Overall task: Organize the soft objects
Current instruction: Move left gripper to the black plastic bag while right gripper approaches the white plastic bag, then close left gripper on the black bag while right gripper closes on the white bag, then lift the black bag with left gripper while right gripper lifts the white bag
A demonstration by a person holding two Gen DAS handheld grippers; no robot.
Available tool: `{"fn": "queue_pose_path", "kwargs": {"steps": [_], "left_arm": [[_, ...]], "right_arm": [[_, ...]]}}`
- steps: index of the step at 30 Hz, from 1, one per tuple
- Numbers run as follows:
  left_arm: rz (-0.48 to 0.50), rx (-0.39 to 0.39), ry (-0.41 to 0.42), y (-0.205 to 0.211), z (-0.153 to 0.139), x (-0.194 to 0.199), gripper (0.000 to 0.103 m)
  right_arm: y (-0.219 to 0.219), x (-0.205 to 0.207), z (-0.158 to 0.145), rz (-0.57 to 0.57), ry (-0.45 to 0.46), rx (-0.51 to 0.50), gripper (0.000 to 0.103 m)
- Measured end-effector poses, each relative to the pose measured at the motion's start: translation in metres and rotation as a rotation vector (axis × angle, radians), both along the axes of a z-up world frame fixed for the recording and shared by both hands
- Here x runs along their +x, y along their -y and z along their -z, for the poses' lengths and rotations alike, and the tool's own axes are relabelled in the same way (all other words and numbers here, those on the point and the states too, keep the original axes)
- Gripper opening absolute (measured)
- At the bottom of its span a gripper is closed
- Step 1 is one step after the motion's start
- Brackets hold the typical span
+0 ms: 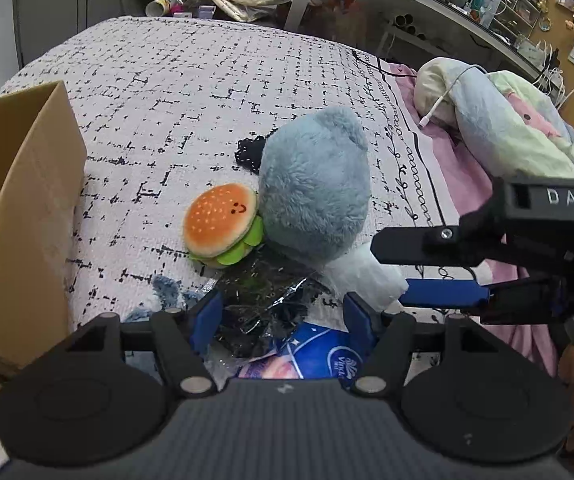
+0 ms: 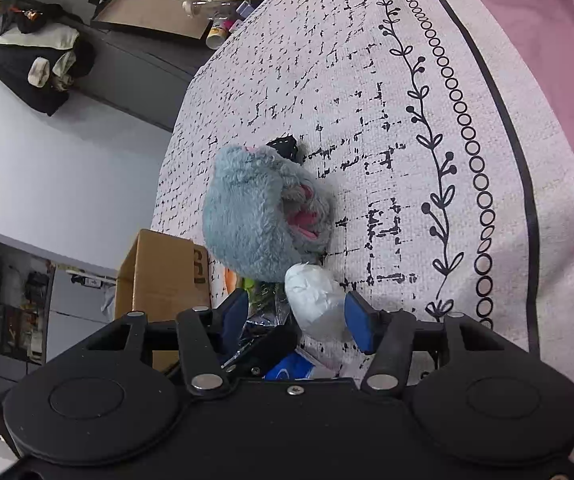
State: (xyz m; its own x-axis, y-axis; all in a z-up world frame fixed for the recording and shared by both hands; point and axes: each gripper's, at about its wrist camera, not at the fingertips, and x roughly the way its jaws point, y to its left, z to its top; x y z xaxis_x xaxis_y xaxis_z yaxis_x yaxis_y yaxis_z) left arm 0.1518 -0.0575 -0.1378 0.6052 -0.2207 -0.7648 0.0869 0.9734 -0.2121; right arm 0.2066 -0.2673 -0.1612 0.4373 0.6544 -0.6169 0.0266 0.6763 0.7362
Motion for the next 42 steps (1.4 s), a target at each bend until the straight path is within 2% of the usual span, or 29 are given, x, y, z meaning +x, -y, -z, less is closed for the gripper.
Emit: {"fn": "queue_pose_path", "kwargs": {"steps": [2, 4, 7, 10, 15, 32, 42], "left_arm": [[-0.006, -0.013, 0.003, -0.002, 0.002, 0.001, 0.063], [-0.020, -0.026, 0.005, -0.004, 0.003, 0.000, 0.051], [-0.035, -0.013, 0.012, -0.007, 0.004, -0.001, 0.036], [-0.047, -0.024, 0.017, -0.012, 0.000, -0.005, 0.030], [-0.068, -0.058, 0.029, -0.021, -0.010, -0.011, 0.028], [-0.051, -0.108, 0.152, -0.030, -0.064, -0.036, 0.023], [-0.091, -0.159, 0.163, -0.058, -0.088, -0.039, 0.023]], "right_arm": [[-0.003, 0.001, 0.002, 0.001, 0.008, -0.025, 0.053], [-0.004, 0.002, 0.008, 0.010, 0.004, -0.030, 0.035], [0.000, 0.001, 0.015, 0.037, -0.009, -0.008, 0.034], [-0.002, -0.004, 0.006, 0.036, 0.037, -0.054, 0.033], [0.002, -0.011, -0.004, 0.052, 0.053, -0.058, 0.033], [-0.011, -0.038, -0.056, 0.067, 0.164, -0.106, 0.033], [-0.024, -0.045, -0.079, 0.071, 0.211, -0.104, 0.033]]}}
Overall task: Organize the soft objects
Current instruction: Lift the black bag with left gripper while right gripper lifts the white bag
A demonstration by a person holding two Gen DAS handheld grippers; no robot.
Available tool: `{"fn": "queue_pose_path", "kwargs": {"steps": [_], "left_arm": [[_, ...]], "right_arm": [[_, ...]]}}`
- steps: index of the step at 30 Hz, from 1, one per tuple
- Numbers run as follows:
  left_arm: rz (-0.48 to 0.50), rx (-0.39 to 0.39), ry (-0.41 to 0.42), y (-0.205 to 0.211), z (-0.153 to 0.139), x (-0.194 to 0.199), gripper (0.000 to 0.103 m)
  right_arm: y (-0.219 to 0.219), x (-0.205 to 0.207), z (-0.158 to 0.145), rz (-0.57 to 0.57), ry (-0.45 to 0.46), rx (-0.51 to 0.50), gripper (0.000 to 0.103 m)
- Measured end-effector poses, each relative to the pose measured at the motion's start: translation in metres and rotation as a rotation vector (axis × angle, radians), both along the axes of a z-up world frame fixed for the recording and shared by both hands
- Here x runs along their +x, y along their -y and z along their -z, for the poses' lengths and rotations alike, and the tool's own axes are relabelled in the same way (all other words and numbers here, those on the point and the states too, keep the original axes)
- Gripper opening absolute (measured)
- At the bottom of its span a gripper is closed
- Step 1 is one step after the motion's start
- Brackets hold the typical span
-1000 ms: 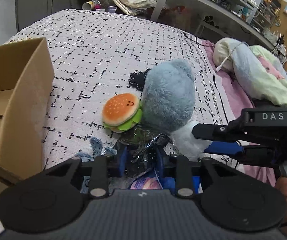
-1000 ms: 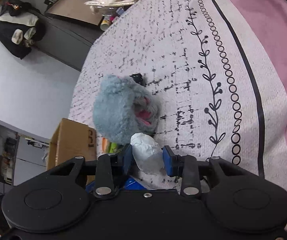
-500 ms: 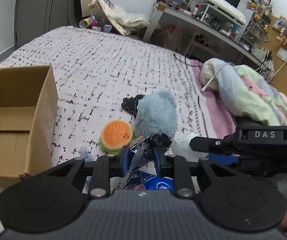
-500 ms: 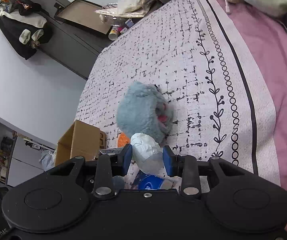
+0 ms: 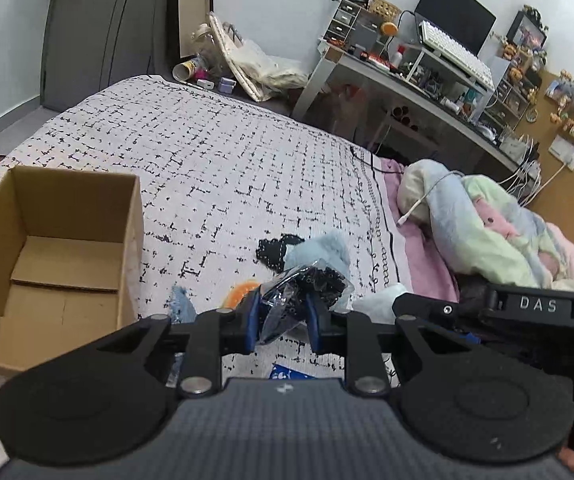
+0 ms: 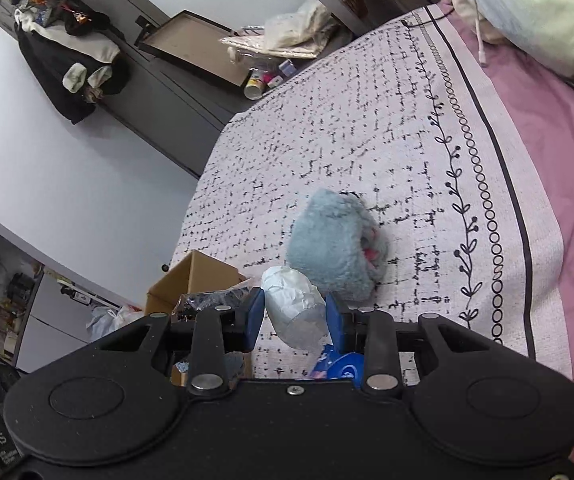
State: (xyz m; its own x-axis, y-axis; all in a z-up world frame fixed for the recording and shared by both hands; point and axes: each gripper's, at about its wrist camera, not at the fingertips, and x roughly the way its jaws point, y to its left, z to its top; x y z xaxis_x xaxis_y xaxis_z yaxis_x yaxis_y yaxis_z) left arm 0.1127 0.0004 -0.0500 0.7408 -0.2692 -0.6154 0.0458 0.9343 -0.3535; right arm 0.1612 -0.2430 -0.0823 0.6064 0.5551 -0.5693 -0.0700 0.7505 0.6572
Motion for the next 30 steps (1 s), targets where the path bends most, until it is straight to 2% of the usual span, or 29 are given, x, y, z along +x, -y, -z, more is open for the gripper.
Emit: {"fn": "queue_pose_path", "kwargs": {"steps": [7, 14, 18, 26, 30], "left_arm": [[0.036, -0.036, -0.002, -0.011, -0.010, 0.001, 0.023], [0.045, -0.065, -0.041, -0.014, -0.002, 0.001, 0.023], [0.045, -0.108, -0.050, -0.019, 0.002, 0.000, 0.023], [0.131, -0.171, -0.008, -0.012, 0.001, -0.006, 0.023], [0.142, -0.156, -0.002, -0.008, 0.001, -0.005, 0.024]], "right_arm": [[-0.007, -0.003, -0.008, 0.003, 0.022, -0.003, 0.033], [-0.013, -0.007, -0.009, 0.008, 0.024, -0.021, 0.034], [-0.017, -0.008, -0.003, -0.003, 0.008, -0.020, 0.034], [-0.028, -0.006, 0.013, -0.023, -0.036, -0.020, 0.034], [-0.031, -0.005, 0.011, -0.032, -0.029, 0.002, 0.034]]}}
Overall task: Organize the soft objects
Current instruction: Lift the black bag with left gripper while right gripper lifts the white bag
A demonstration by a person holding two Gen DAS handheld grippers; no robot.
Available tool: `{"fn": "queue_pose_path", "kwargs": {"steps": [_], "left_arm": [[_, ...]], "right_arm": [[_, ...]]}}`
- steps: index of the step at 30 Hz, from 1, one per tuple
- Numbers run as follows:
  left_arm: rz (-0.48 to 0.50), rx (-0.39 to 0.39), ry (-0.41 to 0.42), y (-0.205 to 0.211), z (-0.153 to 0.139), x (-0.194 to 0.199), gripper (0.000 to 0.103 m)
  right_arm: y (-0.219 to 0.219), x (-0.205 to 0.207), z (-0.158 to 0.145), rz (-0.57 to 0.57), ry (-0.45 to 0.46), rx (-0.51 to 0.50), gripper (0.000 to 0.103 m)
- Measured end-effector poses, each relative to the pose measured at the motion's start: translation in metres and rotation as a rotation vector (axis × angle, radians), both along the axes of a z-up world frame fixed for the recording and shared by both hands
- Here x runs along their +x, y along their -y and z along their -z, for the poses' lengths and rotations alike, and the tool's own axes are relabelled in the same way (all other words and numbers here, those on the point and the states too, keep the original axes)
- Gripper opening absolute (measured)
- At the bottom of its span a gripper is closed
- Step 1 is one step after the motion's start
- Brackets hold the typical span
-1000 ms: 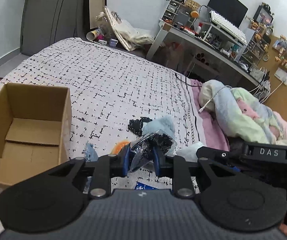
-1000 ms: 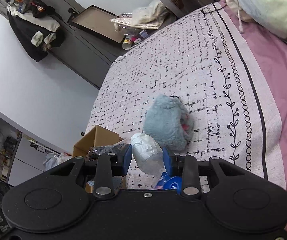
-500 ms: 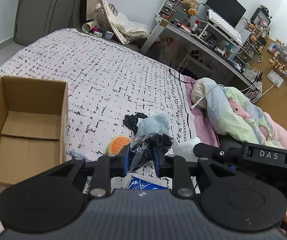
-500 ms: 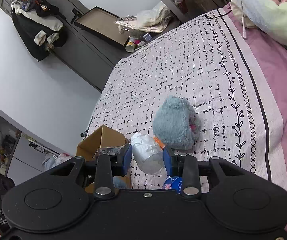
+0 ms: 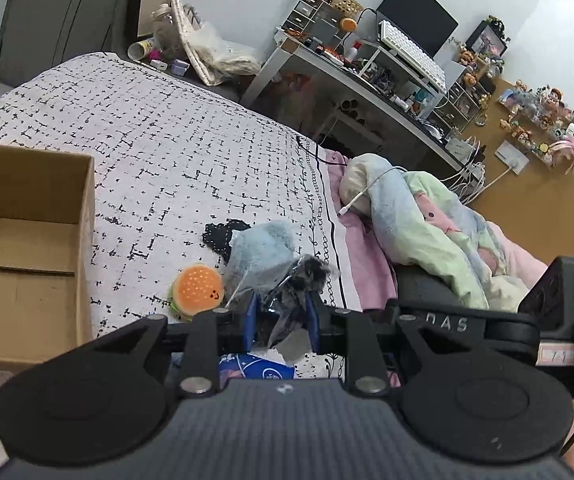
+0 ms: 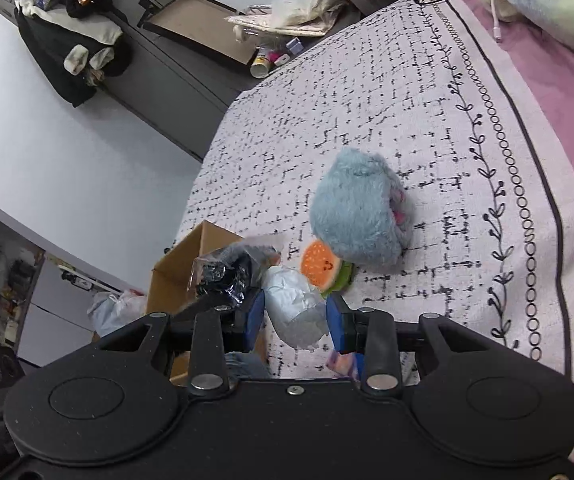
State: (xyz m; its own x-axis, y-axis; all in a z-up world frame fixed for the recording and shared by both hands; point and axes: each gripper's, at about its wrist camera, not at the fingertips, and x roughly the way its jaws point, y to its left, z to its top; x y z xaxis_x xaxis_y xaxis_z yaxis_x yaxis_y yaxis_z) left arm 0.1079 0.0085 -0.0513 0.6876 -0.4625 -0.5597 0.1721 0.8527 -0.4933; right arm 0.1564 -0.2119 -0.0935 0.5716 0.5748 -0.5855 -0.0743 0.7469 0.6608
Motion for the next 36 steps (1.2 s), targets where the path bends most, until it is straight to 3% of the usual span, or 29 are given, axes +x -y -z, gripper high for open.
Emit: {"fn": "queue_pose_path", "kwargs": {"steps": [15, 20, 26, 29, 32, 36], "left_arm": [[-0.116, -0.019, 0.066, -0.040, -0.009, -0.005, 0.019], [-0.109, -0.067, 0.032, -0.057, -0.002, 0.001, 0.020], [-0.105, -0.062, 0.003, -0.063, 0.009, 0.004, 0.021], [-0.079, -0.065, -0.003, -0.064, 0.010, 0.005, 0.024], [-0.074, -0.065, 0.004, -0.064, 0.009, 0.004, 0.035], [-0.086, -0.093, 0.026, -0.068, 0.012, 0.002, 0.033]], "right_arm": [[-0.047, 0.016, -0.022, -0.069, 0.055, -0.001, 0.034], [-0.058, 0.022, -0.024, -0.074, 0.061, -0.006, 0.034], [-0.063, 0.021, -0.019, -0.073, 0.049, -0.019, 0.034], [-0.065, 0.021, -0.021, -0.080, 0.052, -0.003, 0.034], [-0.070, 0.022, -0.025, -0.100, 0.069, 0.001, 0.033], [-0.072, 0.023, -0.026, -0.110, 0.063, 0.040, 0.029]]}}
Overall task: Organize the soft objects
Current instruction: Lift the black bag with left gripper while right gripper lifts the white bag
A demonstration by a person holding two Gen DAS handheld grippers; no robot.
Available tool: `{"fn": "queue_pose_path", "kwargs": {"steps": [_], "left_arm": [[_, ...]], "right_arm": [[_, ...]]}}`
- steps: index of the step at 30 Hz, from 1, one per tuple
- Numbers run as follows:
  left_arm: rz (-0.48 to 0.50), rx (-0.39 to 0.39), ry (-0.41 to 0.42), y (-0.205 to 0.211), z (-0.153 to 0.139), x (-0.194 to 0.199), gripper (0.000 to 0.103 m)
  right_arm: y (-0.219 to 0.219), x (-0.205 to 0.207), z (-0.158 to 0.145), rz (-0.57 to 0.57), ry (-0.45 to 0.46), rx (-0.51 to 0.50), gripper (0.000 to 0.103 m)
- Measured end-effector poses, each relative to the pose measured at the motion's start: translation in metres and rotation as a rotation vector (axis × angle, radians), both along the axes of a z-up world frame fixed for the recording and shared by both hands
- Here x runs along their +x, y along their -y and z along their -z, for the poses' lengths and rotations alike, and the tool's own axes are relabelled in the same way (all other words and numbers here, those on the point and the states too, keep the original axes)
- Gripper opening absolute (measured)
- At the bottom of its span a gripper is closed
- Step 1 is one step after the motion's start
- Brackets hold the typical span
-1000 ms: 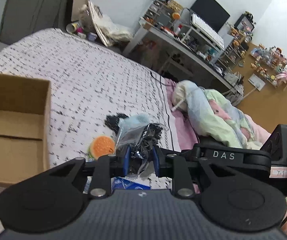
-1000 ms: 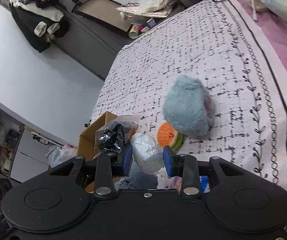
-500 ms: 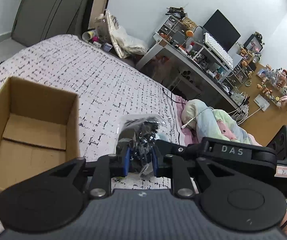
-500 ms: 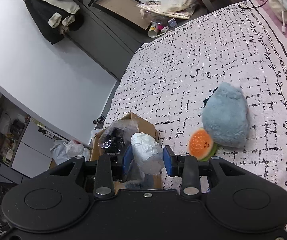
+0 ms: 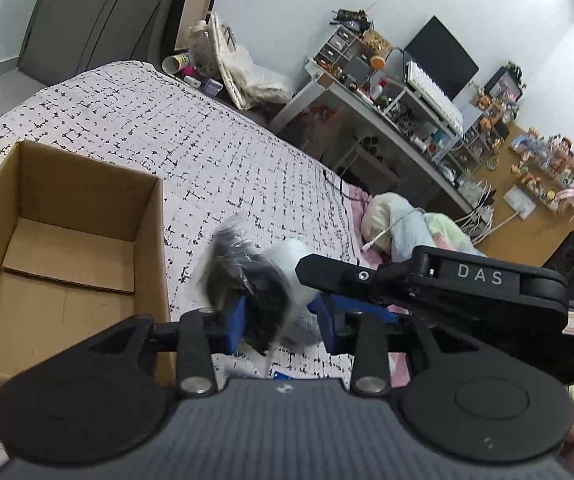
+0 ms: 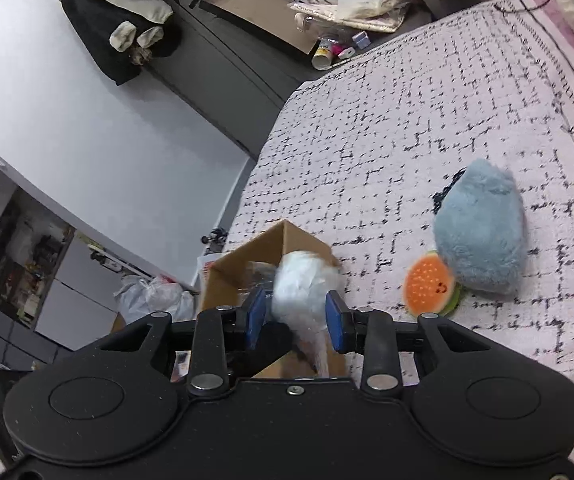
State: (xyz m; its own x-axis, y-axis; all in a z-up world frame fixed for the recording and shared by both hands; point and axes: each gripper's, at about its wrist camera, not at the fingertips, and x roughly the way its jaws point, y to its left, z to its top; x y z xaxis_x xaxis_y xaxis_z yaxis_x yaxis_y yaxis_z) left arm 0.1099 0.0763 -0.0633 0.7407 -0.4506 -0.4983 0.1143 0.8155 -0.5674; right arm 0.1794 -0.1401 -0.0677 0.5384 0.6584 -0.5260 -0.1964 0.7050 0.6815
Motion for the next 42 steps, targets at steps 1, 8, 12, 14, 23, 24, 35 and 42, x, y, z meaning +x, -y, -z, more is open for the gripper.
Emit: {"fn": "queue_pose_path", "kwargs": {"steps": [1, 8, 12, 14, 23, 24, 35, 42], "left_arm": [[0.005, -0.019, -0.003, -0.001, 0.002, 0.001, 0.026], [-0.066, -0.035, -0.045, -0.008, 0.013, 0.005, 0.000], [-0.078, -0.033, -0.045, -0.011, 0.011, 0.004, 0.000], [-0.078, -0.033, -0.049, -0.012, 0.011, 0.006, 0.000], [-0.130, -0.024, -0.068, -0.019, 0.015, 0.008, 0.004], [-0.134, -0.024, -0.068, -0.019, 0.015, 0.009, 0.004], [-0.163, 0.066, -0.128, -0.011, 0.006, 0.025, 0.023], [-0.152, 0.119, -0.167, 0.007, -0.001, 0.045, 0.050]], "right_arm": [[0.000, 0.000, 0.001, -0.004, -0.009, 0.012, 0.029], [0.003, -0.002, 0.009, 0.006, -0.034, 0.012, 0.027], [0.006, -0.002, 0.013, 0.021, -0.046, 0.004, 0.027], [0.006, 0.001, 0.017, 0.027, -0.060, -0.004, 0.028], [-0.003, 0.026, 0.051, 0.057, -0.155, -0.073, 0.058], [-0.006, 0.029, 0.055, 0.055, -0.166, -0.078, 0.062], [-0.020, 0.045, 0.096, 0.048, -0.243, -0.143, 0.044], [0.003, 0.039, 0.102, 0.091, -0.263, -0.066, 0.043]]}}
